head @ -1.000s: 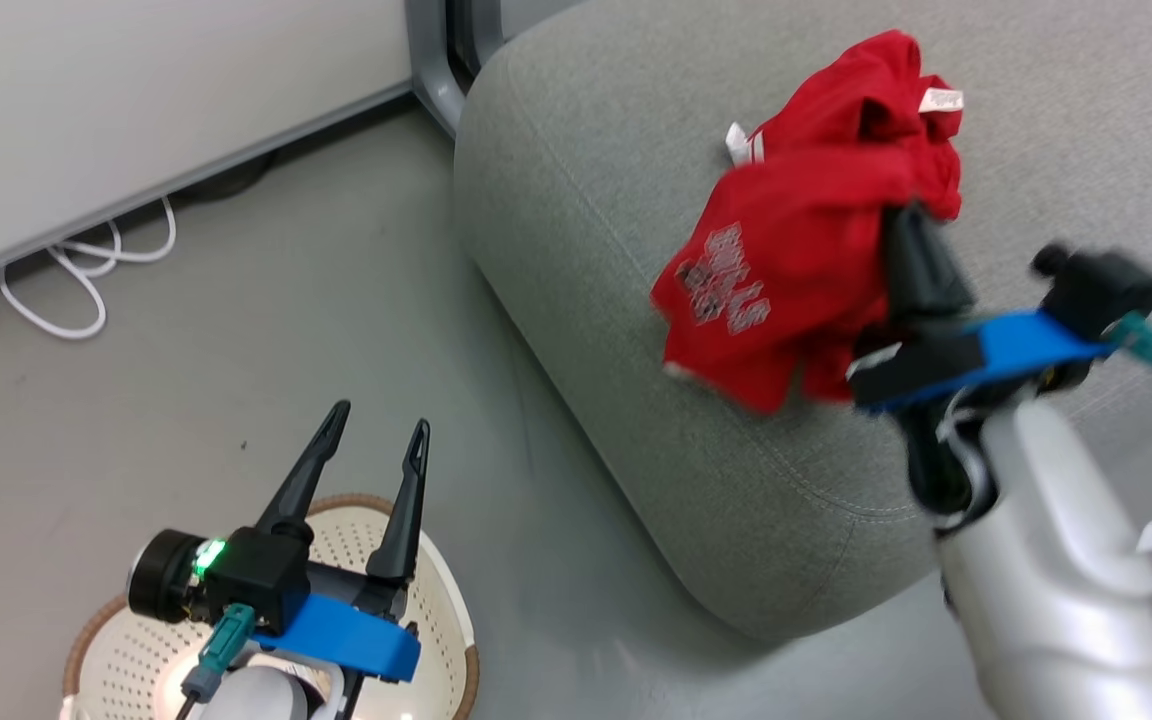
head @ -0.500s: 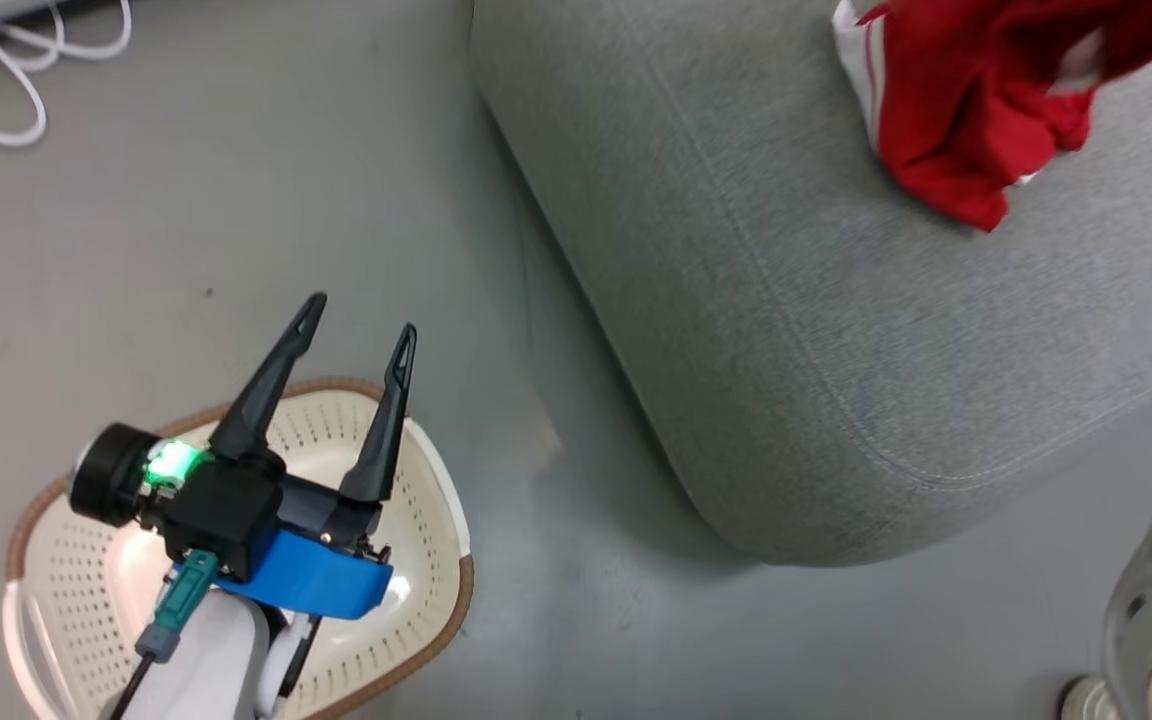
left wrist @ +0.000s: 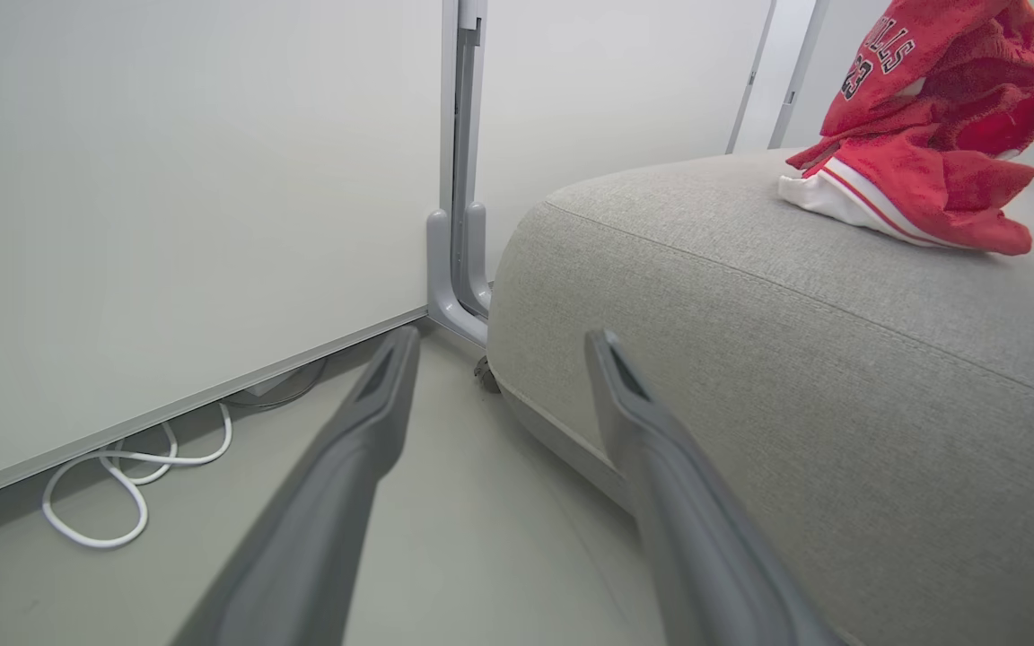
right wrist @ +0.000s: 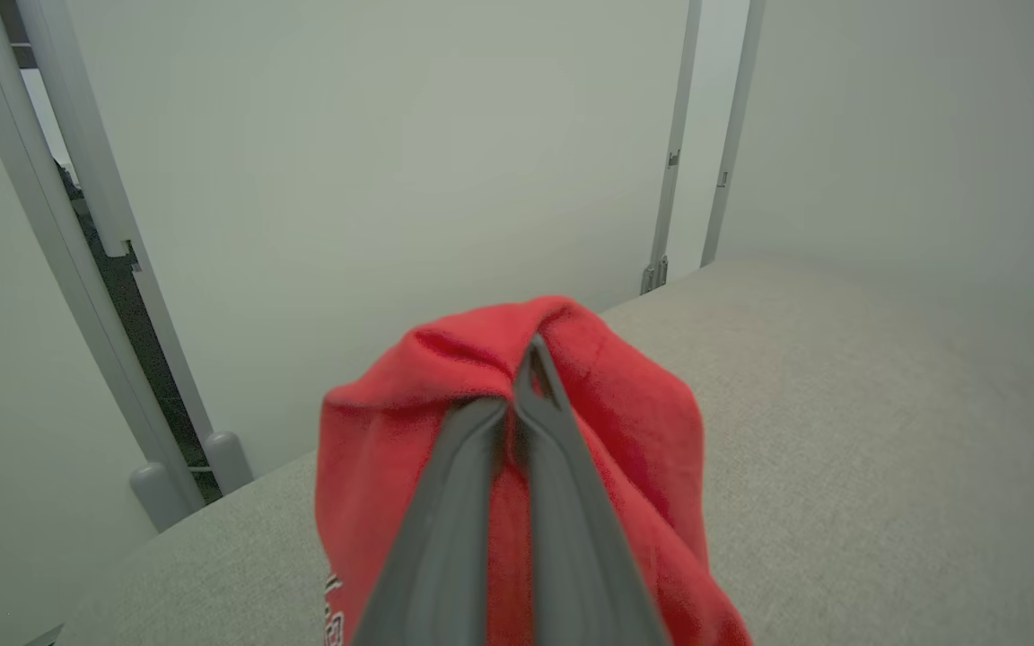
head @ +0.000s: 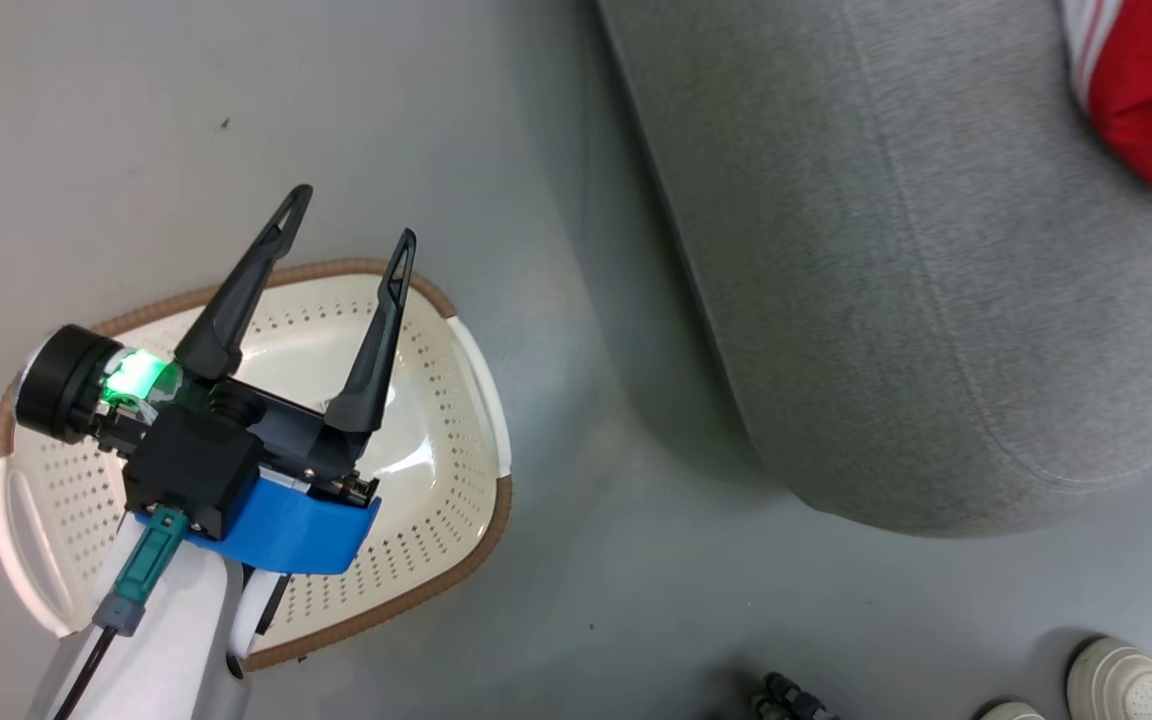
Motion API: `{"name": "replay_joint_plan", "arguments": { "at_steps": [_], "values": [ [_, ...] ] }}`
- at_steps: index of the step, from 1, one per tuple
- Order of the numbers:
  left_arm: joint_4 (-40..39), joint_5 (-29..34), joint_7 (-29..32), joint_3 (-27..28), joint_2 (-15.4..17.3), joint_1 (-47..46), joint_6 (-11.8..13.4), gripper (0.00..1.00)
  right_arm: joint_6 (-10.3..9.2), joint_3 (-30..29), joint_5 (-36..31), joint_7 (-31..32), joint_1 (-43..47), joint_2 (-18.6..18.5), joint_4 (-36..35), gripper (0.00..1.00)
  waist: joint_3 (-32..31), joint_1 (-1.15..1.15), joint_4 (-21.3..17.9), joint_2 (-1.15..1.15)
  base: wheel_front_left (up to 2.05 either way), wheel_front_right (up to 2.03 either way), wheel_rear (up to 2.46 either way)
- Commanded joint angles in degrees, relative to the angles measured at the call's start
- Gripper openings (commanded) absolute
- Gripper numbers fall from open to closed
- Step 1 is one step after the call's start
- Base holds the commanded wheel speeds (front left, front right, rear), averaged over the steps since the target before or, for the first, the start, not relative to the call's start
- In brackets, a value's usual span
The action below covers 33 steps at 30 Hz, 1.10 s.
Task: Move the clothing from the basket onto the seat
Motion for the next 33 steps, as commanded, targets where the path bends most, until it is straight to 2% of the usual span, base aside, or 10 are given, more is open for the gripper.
{"name": "replay_joint_plan", "arguments": {
  "at_steps": [1, 8, 9, 10, 11, 24, 33],
  "values": [
    [-0.6, 0.2, 0.1, -0.1, 0.3, -1.1, -0.1, 1.0, 0.03, -0.7, -2.0, 0.2, 0.9, -0.4, 1.2, 0.0, 1.8, -0.01, 1.5, 0.0, 0.0, 0.0, 0.0],
    [-1.2, -0.1, 0.2, -0.4, 0.6, -1.7, 0.1, 1.0, 0.03, -6.3, -10.1, -0.1, 2.4, 0.8, 8.3, 0.0, 2.7, -0.01, 2.4, 0.0, 0.0, 0.0, 0.0],
    [-1.0, -0.1, 0.2, -0.5, 0.5, -1.9, 0.1, 1.0, 0.03, -6.9, -10.8, 0.0, 2.5, 1.0, 9.2, 0.35, 2.6, -0.01, 2.5, 0.0, 0.0, 0.0, 0.0],
    [-0.8, -0.1, 0.1, -0.6, 0.4, -2.1, 0.1, 1.0, 0.02, -7.6, -11.3, 0.0, 2.5, 1.0, 9.8, 0.95, 2.5, -0.01, 2.6, 0.0, 0.0, 0.0, 0.0],
    [-0.8, -0.2, -0.1, -0.6, 0.3, -2.3, 0.3, 1.0, 0.03, -8.0, -11.7, -0.2, 2.2, 0.9, 10.4, 1.0, 2.4, -0.01, 2.7, 0.0, 0.0, 0.0, 0.0],
    [2.6, -1.5, -1.3, -1.2, -0.8, -2.3, 0.9, 1.0, 0.02, -7.6, -14.6, -2.6, 1.4, 0.6, 15.4, 1.0, -1.4, -0.01, 3.2, 0.0, 0.0, 0.0, 0.0],
    [8.6, -4.3, -2.2, -0.8, -4.0, 0.3, 1.3, 1.0, 0.02, -2.6, -14.8, -4.2, 6.1, 0.3, 17.5, 1.0, -9.9, -0.01, 5.1, 0.0, 0.0, 0.0, 0.0]
  ]
}}
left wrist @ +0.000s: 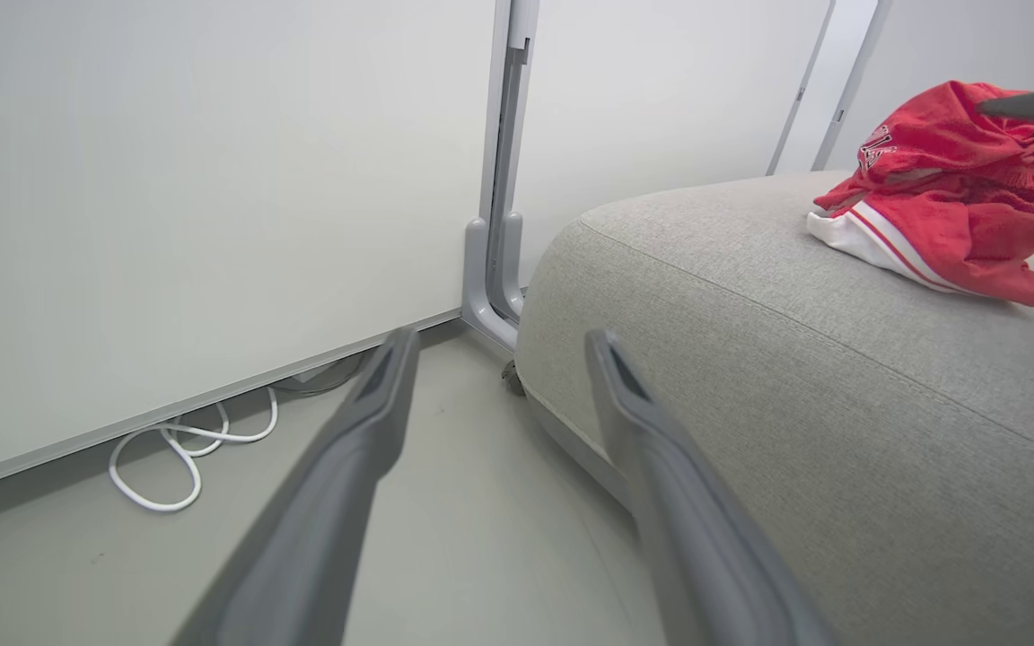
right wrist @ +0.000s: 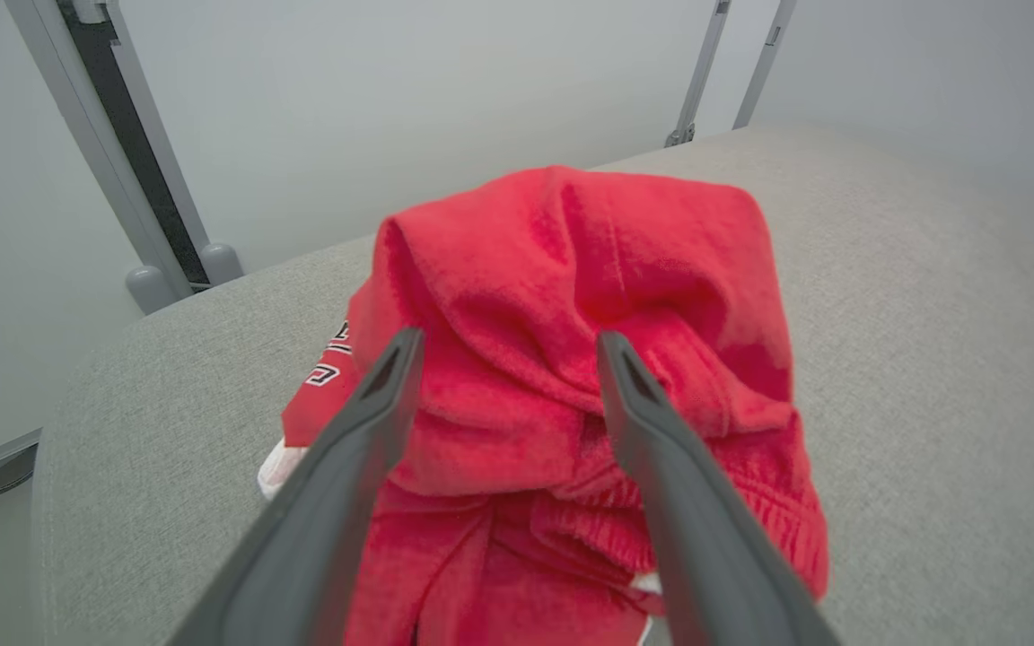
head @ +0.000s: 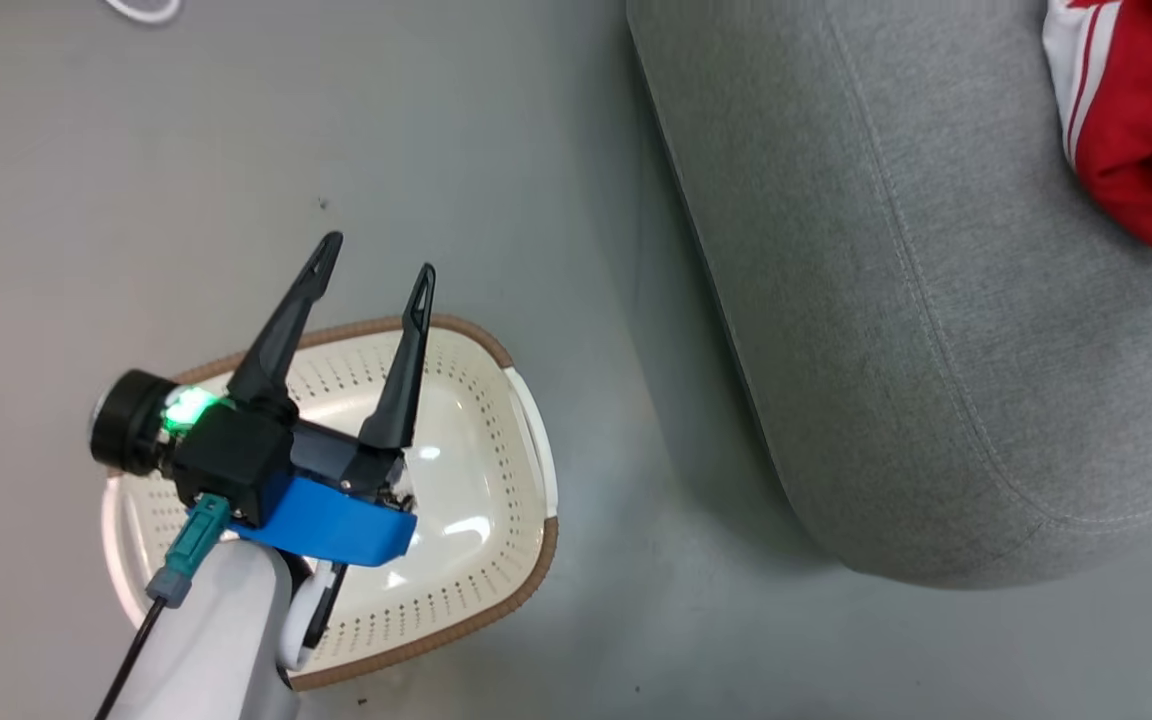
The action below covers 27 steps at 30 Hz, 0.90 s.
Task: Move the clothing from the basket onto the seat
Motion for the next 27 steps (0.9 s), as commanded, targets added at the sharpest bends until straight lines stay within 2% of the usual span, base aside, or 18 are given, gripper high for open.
{"name": "replay_joint_plan", "arguments": {
  "at_steps": [1, 7, 14, 21, 27],
  "values": [
    [1.1, -0.5, -0.4, 0.3, -0.7, 1.1, 0.3, 1.0, 0.02, 1.4, 0.6, -0.6, 1.7, -0.1, 0.4, 1.0, -4.1, 0.0, 1.1, 0.0, 0.0, 0.0, 0.0],
    [2.6, -1.7, -0.4, 2.0, -3.5, 4.4, 0.5, 1.0, 0.02, 8.3, 4.4, -2.2, 7.4, -0.4, -0.8, 1.0, -11.2, 0.0, 2.9, 0.0, 0.0, 0.0, 0.0],
    [4.5, -2.1, -0.4, 4.4, -6.2, 8.7, 0.2, 1.0, 0.02, 17.6, 11.6, -2.0, 17.3, 0.4, -7.1, 1.0, -19.0, 0.0, 6.2, 0.0, 0.0, 0.0, 0.0],
    [6.0, -1.8, -0.4, 7.0, -7.6, 13.7, 0.1, 1.0, 0.02, 24.5, 17.1, 0.3, 31.4, 2.2, -19.8, 1.0, -25.3, 0.0, 9.2, 0.0, 0.0, 0.0, 0.0],
    [7.4, -1.6, -0.4, 8.8, -8.2, 17.2, -0.2, 1.0, 0.02, 27.4, 18.7, 4.5, 42.1, 3.2, -30.8, 1.0, -29.1, 0.0, 11.6, 0.0, 0.0, 0.0, 0.0]
  ]
}}
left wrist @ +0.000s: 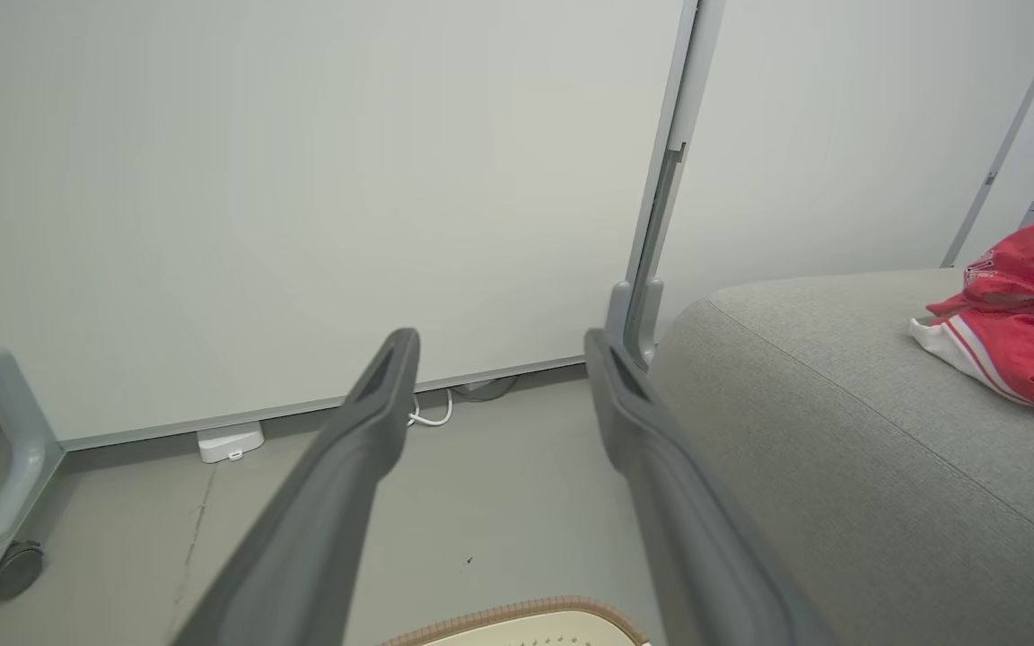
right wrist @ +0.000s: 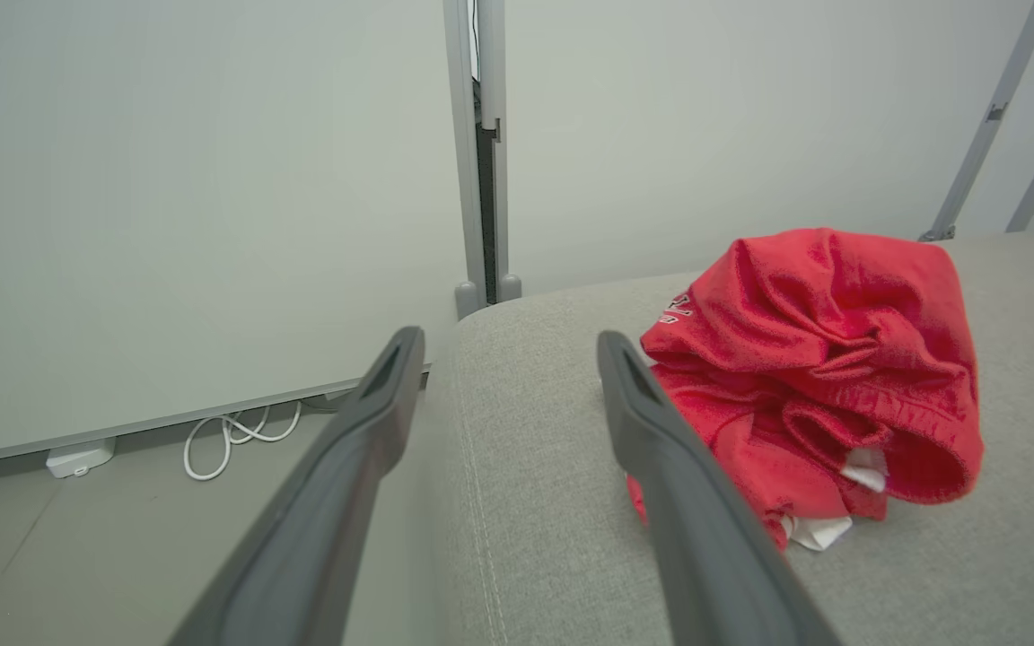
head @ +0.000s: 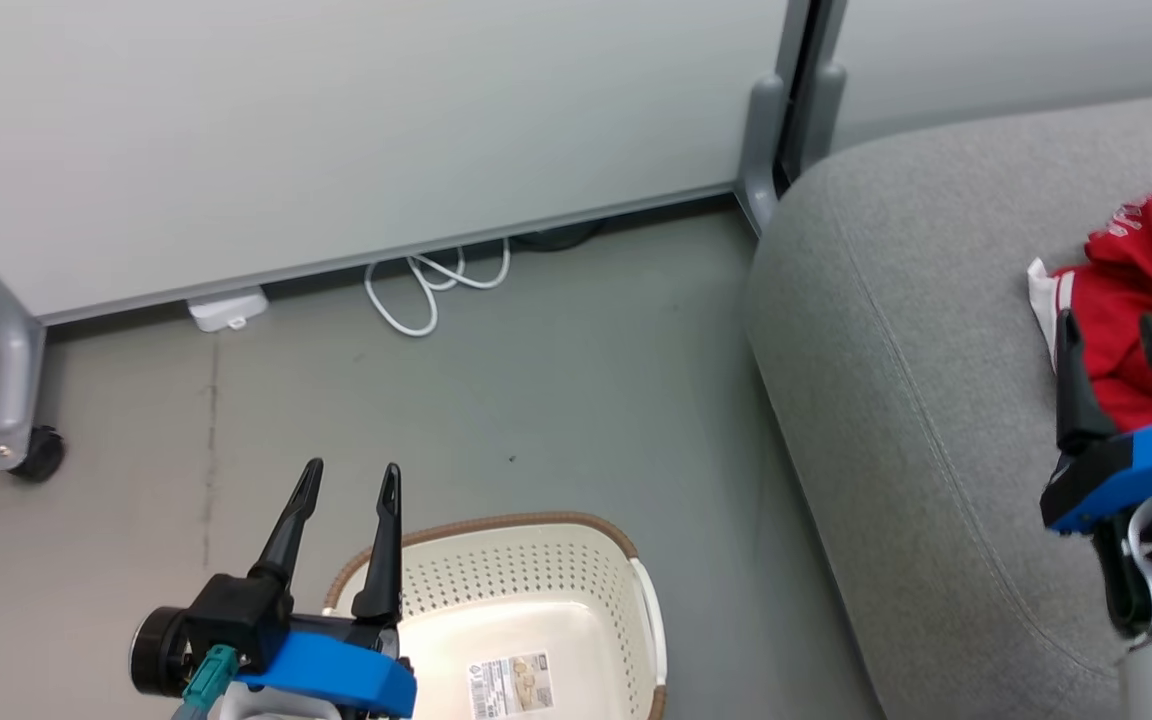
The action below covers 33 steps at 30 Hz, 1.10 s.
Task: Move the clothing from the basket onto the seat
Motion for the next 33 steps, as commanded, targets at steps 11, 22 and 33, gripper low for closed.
{"name": "replay_joint_plan", "arguments": {
  "at_steps": [11, 22, 33],
  "values": [
    [1.8, -0.2, -0.2, 3.8, -0.8, 4.1, 0.2, 1.0, 0.03, 3.2, -0.4, 0.1, 13.6, 3.9, -12.8, 1.0, -6.0, 0.02, 5.4, 0.0, 0.0, 0.0, 0.0],
    [3.4, -1.0, -0.2, 7.6, -0.9, 5.5, -0.3, 1.0, 0.03, 6.2, -1.2, -2.4, 20.6, 5.3, -13.7, 1.0, -7.3, 0.02, 7.7, 0.0, 0.0, 0.0, 0.0],
    [5.4, -0.4, -0.2, 8.8, -0.9, 5.4, -0.7, 1.0, 0.03, 8.8, 2.3, -5.1, 23.1, 5.3, -11.2, 1.0, -8.0, 0.02, 8.9, 0.0, 0.0, 0.0, 0.0]
  ]
}}
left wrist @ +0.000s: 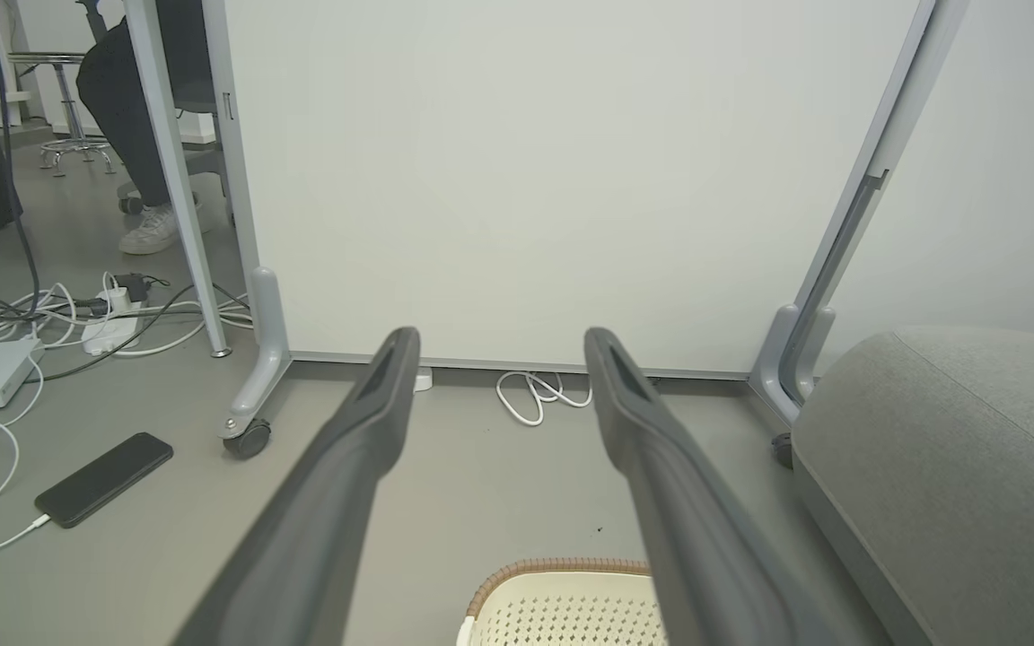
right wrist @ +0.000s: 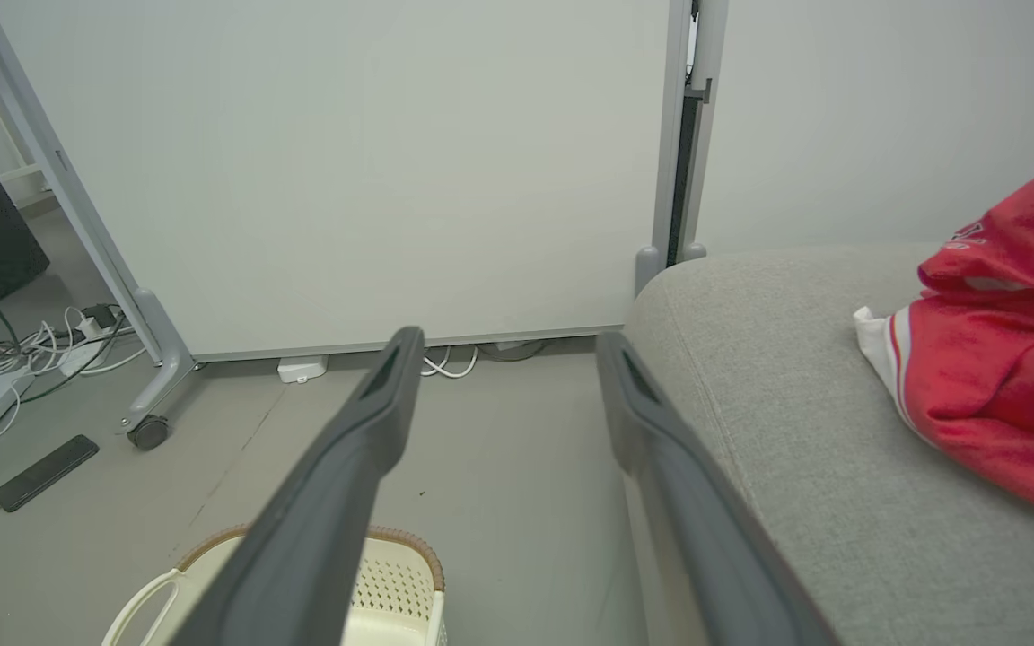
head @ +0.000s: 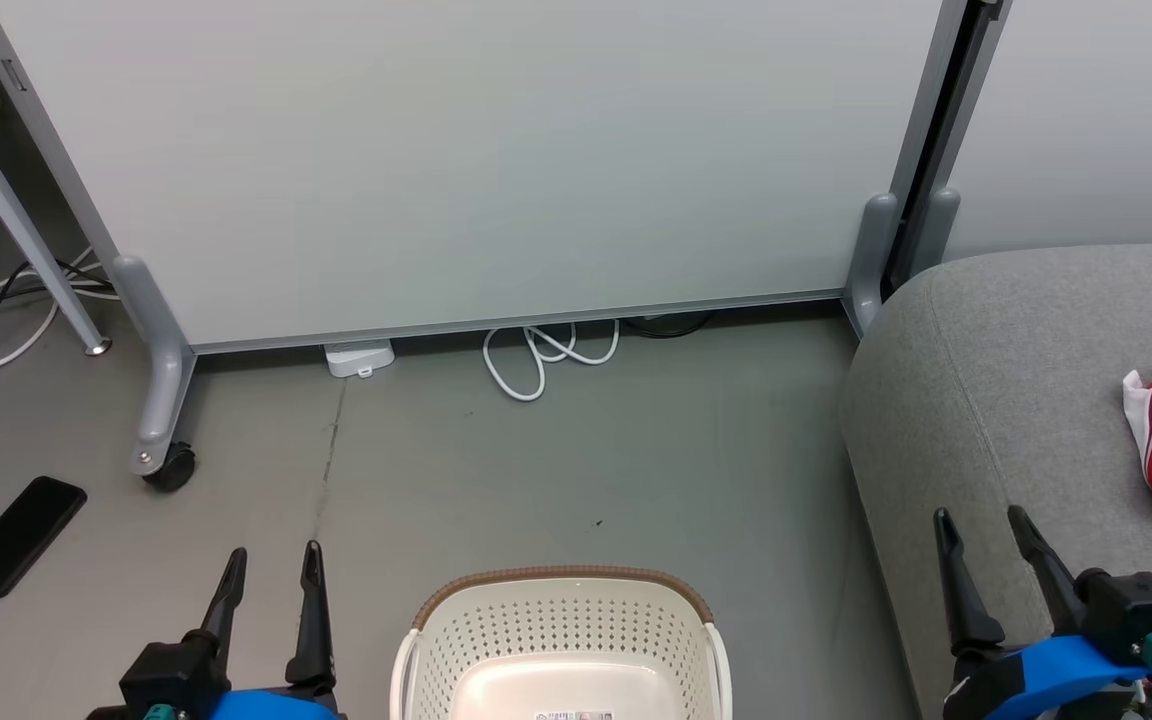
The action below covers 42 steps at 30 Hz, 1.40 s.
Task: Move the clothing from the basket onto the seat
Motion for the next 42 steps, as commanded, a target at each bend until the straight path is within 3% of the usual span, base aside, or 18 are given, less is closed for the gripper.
{"name": "replay_joint_plan", "arguments": {
  "at_steps": [1, 23, 24, 31, 42],
  "values": [
    [0.3, 0.4, -0.2, 0.0, 0.1, 0.2, -0.3, 1.0, 0.03, 0.2, 0.2, -0.5, 0.5, 0.1, 0.2, 1.0, 0.0, 0.0, 0.1, 0.0, 0.0, 0.0, 0.0],
    [2.2, 0.7, -0.2, -1.8, 0.2, -0.8, -0.9, 1.0, 0.03, 0.6, 1.6, -2.4, 0.1, 0.1, 2.3, 1.0, 0.3, 0.0, 0.9, 0.0, 0.0, 0.0, 0.0],
    [2.2, 0.7, -0.2, -1.9, 0.2, -0.9, -0.9, 0.0, 0.03, 0.7, 1.7, -2.4, 0.1, 0.1, 2.4, 0.0, 0.3, 0.0, 1.0, 0.0, 0.0, 0.0, 0.0],
    [5.5, 0.5, 0.4, -1.8, -0.7, 1.9, -0.5, 0.0, 0.0, 0.7, 1.6, -2.0, 1.2, 0.4, 5.9, 0.0, 0.3, 0.01, 0.9, 0.0, 0.0, 0.0, 0.0],
    [4.3, -11.2, 3.5, -0.2, -0.8, 0.5, -0.6, 0.0, 0.0, 0.2, 13.7, 0.4, -0.1, 0.3, 5.7, 0.0, 0.4, 0.01, 0.7, 0.0, 0.0, 0.0, 0.0]
  ]
}}
